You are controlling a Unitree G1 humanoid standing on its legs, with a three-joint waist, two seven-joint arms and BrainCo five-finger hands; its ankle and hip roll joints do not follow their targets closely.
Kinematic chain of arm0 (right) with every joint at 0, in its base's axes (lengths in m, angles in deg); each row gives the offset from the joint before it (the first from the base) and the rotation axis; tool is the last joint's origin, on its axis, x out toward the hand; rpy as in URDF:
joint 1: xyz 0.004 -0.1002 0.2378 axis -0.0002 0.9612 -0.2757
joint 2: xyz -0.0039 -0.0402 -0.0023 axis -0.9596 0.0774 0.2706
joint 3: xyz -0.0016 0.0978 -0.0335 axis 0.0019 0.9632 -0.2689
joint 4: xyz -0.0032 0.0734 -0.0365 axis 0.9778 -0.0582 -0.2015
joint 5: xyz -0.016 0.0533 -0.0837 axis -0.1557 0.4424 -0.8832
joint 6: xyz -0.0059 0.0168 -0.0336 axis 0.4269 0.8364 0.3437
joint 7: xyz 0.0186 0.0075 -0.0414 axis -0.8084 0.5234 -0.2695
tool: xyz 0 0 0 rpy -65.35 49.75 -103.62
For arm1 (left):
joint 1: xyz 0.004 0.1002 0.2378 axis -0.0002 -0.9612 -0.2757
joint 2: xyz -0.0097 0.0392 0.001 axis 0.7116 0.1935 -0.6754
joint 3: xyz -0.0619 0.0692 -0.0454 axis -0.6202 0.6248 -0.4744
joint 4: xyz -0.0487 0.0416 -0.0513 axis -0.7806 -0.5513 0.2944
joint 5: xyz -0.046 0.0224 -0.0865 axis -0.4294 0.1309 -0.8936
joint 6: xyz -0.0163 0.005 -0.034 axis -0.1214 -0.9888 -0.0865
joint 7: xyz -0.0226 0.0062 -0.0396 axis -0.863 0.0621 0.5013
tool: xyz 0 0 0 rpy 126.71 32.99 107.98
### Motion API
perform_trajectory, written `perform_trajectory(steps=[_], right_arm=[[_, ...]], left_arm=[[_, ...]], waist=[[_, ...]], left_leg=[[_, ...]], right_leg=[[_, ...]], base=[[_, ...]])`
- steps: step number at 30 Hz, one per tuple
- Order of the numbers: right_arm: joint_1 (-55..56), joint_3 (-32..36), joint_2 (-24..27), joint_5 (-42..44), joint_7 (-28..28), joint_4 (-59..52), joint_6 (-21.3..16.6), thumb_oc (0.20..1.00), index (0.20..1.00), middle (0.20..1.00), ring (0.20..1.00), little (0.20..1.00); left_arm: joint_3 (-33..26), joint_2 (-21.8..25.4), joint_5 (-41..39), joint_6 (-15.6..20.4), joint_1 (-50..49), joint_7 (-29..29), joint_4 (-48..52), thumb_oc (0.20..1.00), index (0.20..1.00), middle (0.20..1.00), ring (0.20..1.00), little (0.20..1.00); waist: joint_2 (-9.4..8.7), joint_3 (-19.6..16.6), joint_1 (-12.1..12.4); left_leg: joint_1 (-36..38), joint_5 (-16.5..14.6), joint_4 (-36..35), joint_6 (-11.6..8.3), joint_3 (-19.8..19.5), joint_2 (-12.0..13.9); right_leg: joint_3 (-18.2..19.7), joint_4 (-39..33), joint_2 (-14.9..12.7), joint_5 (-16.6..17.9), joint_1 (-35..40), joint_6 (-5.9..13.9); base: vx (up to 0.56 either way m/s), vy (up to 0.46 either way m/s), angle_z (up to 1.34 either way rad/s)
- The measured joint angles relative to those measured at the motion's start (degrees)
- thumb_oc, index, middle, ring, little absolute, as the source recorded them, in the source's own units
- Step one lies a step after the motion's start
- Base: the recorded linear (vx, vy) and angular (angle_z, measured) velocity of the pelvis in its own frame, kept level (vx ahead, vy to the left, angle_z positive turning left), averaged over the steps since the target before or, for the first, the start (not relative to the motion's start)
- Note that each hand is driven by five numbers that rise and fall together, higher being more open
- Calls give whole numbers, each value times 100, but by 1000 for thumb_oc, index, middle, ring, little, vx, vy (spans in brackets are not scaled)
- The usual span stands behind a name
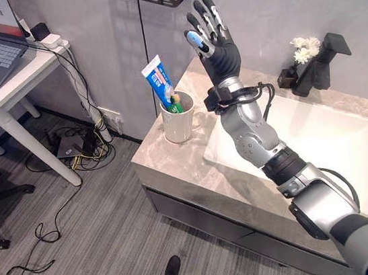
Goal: Put brush and paste in cup on sink, flatten towel.
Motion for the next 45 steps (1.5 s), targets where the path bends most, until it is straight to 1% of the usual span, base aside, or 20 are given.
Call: perform_trajectory(steps=[5,9,13,14,16,17,19,20,22,24,25,26,28,29,31,34,36,38,42,45], right_arm=[[-5,3,21,-63,67,-33,0,1000,1000,1000,1000,1000],[35,233,312,-775,419,-552,20,1000,1000,1000,1000,1000],[135,896,1114,-2462,943,-1804,-14,1000,1000,1000,1000,1000],[253,1064,1358,-2870,1046,-1998,57,1000,1000,1000,1000,1000],[891,1717,2244,-4034,1282,-2391,73,1000,1000,1000,1000,1000],[1003,1859,2393,-4235,1365,-2412,124,1000,1000,1000,1000,1000],[1897,2850,3192,-5092,1674,-2567,239,1000,1000,1000,1000,1000],[2201,3313,3364,-5381,1854,-2395,410,1000,1000,1000,1000,1000],[3017,4257,3376,-5631,2185,-2170,503,1000,1000,1000,1000,1000],[3373,4539,3405,-5626,2375,-1812,619,1000,1000,1000,1000,1000],[4249,5014,3645,-5751,2499,-1240,622,1000,1000,1000,1000,1000],[4286,5025,3651,-5768,2504,-1175,630,1000,1000,1000,1000,1000],[5045,5707,3271,-5497,2707,363,1145,1000,1000,1000,1000,1000],[5140,5789,3181,-5337,2767,474,1262,1000,1000,1000,1000,1000],[5465,5908,3057,-5086,2933,1229,1153,1000,1000,1000,1000,1000],[5491,5860,2859,-4156,2690,3579,1296,1000,1000,1000,1000,1000],[5454,5182,2797,-3517,1905,5464,1517,1000,1000,1000,1000,1000],[5407,4407,2505,-3485,1136,6264,1792,1000,1000,1000,1000,1000],[5462,3699,1219,-3629,-230,6488,2074,1000,1000,1000,1000,1000],[5513,2601,484,-4392,-539,6279,2103,1000,1000,1000,1000,1000]], left_arm=[[0,0,0,-1,15,-1,-8,1000,1000,1000,1000,1000],[-38,-8,-1,-2,134,-8,-7,1000,1000,1000,1000,1000],[-214,-1,-5,15,146,-18,233,1000,1000,1000,1000,1000],[-219,15,5,-8,222,13,349,1000,1000,1000,1000,1000],[-256,73,12,85,34,20,1098,1000,1000,1000,1000,1000],[-261,96,10,90,37,33,1215,1000,1000,1000,1000,1000],[-244,402,-5,126,-160,309,2268,1000,1000,1000,1000,1000],[-301,565,-59,162,-307,447,2550,1000,1000,1000,1000,1000],[-418,743,-369,124,-279,849,2612,1000,1000,1000,1000,1000],[-409,806,-437,79,-276,986,2591,1000,1000,1000,1000,1000],[-226,1003,-355,81,-250,1230,2907,1000,1000,1000,1000,1000],[-228,1013,-350,88,-258,1240,2935,1000,1000,1000,1000,1000],[-253,1351,-319,114,-453,1446,3658,1000,1000,1000,1000,1000],[-266,1346,-331,84,-434,1459,3633,1000,1000,1000,1000,1000],[-378,1470,-397,-42,-578,1592,3873,1000,1000,1000,1000,1000],[-611,2132,-875,-103,-1035,1840,4959,1000,1000,1000,1000,1000],[-610,2457,-1323,-178,-1049,2137,5160,1000,1000,1000,1000,1000],[-598,2943,-1386,-307,-1136,2443,5725,1000,1000,1000,1000,1000],[-637,3179,-2381,-398,-1159,3041,6572,1000,1000,1000,1000,1000],[-744,3113,-3311,-376,-1243,3170,7389,1000,1000,1000,1000,1000]], waist=[[0,0,1],[7,8,-14],[54,33,-88],[56,45,-217],[67,47,-226],[83,40,-331],[121,49,-459],[205,44,-649],[353,-16,-990],[450,-62,-1271],[492,-100,-1381],[497,-101,-1371],[500,-137,-1547],[583,-142,-1661],[668,-157,-1705],[580,-132,-1662],[673,-166,-1671],[698,-131,-1663],[854,-75,-1602],[964,-121,-1477]], left_leg=[[1,0,0,0,1,0],[15,-7,0,11,11,-3],[143,-27,0,42,163,-11],[199,-33,3,51,175,-10],[292,-67,-3,97,206,-36],[317,-75,-2,105,239,-36],[336,-86,-2,126,323,-36],[397,-106,-4,154,410,-34],[475,-148,-12,195,593,-27],[506,-177,-24,195,721,-15],[467,-175,-6,195,730,0],[467,-175,-6,195,727,0],[451,-191,-17,179,815,65],[459,-194,-16,179,865,71],[466,-219,-17,192,1024,106],[494,-249,-26,166,1082,165],[502,-234,-6,157,1101,170],[554,-223,-10,143,1101,187],[579,-267,-31,86,1104,215],[579,-272,-32,93,1096,219]], right_leg=[[2,0,0,2,0,-1],[8,0,-7,2,8,0],[166,1,-44,25,64,14],[174,1,-61,29,95,19],[199,0,-93,24,194,21],[240,1,-99,26,197,21],[313,2,-115,45,179,35],[433,2,-129,70,192,50],[621,1,-156,91,190,66],[772,1,-159,110,149,75],[777,2,-149,121,110,78],[775,2,-149,121,112,78],[852,2,-104,127,27,73],[935,4,-106,141,-25,68],[1096,1,-97,160,-71,69],[1125,2,-46,162,-64,64],[1146,2,-48,179,-69,61],[1147,1,-29,186,-22,59],[1167,-46,-9,191,2,39],[1162,-45,-5,196,6,37]], base=[[0,0,0],[2,7,-1],[3,25,-16],[11,30,-5],[-10,14,-7],[-52,36,-19],[-34,35,-25],[-28,28,-42],[-51,12,-49],[-46,-12,-35],[-70,-5,-11],[-30,1,-13],[-61,21,-23],[-65,18,-22],[-28,-12,-34],[19,-28,-16],[-27,-34,-7],[0,0,0],[9,-35,-3],[12,-23,0]])
